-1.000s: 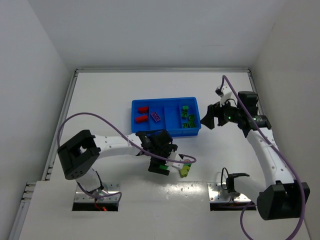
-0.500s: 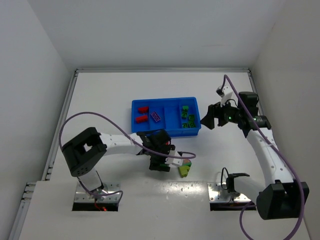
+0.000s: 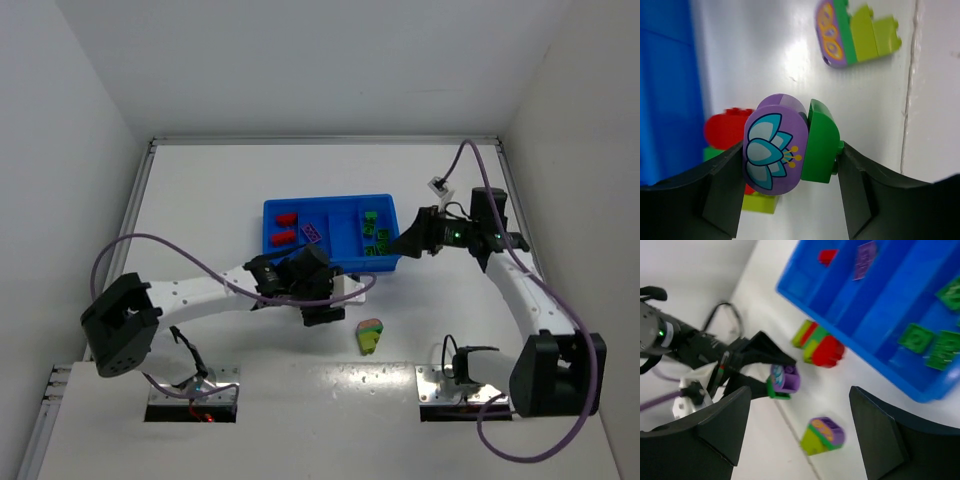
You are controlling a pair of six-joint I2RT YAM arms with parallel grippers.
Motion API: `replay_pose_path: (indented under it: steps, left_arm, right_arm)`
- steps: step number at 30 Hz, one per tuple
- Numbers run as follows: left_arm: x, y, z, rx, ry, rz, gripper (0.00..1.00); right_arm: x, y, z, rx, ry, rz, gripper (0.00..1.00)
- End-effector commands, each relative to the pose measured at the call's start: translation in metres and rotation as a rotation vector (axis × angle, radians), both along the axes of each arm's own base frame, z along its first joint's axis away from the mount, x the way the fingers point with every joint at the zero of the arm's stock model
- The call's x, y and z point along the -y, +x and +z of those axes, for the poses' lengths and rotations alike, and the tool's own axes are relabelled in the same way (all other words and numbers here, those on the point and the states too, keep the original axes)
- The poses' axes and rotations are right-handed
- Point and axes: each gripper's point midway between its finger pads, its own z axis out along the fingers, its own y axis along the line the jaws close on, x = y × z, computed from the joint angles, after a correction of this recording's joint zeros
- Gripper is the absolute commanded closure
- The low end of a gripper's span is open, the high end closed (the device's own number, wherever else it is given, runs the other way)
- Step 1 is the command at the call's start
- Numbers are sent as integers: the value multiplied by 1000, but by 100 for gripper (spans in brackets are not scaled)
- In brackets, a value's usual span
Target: Sort the legos into containers by color
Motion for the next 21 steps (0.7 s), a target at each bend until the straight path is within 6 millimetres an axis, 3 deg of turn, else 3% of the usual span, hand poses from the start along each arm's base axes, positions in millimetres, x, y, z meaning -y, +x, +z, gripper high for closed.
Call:
replay_pose_path:
  steps: [1,6,14,21]
  left_arm:
    - [16,29,67,43,-150,134,55]
    - [14,32,83,34,-165,138,53]
    - [25,34,109,59,-214,102,53]
    - [28,37,116,65,-222,102,53]
  right_arm:
    - [-26,-12,22,-75,203,163,20]
    - [-43,-17,10,-213,259,261,20]
    - [-64,-20,3,-274,259,378,20]
    - [-79,-21,-9,-302,210,428,20]
